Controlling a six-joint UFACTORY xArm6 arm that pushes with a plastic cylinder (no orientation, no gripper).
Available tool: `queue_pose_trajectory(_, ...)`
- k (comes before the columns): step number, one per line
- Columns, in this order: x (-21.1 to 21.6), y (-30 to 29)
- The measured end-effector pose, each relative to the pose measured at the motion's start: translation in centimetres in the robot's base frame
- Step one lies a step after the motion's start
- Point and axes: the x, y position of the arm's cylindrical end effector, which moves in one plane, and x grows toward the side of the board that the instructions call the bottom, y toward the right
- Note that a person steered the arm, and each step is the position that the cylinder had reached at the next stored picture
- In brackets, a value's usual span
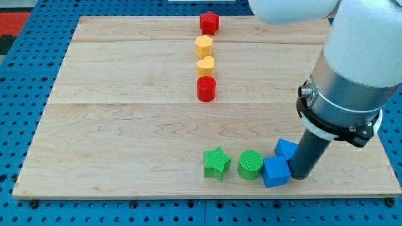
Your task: Move the blue triangle above the green star
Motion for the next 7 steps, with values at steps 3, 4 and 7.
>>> queue_pose_trajectory(3,1.7,-1.0)
queue_pose_trajectory(4,-1.5,2.1)
queue_pose_trajectory(7,-2.9,-8.4)
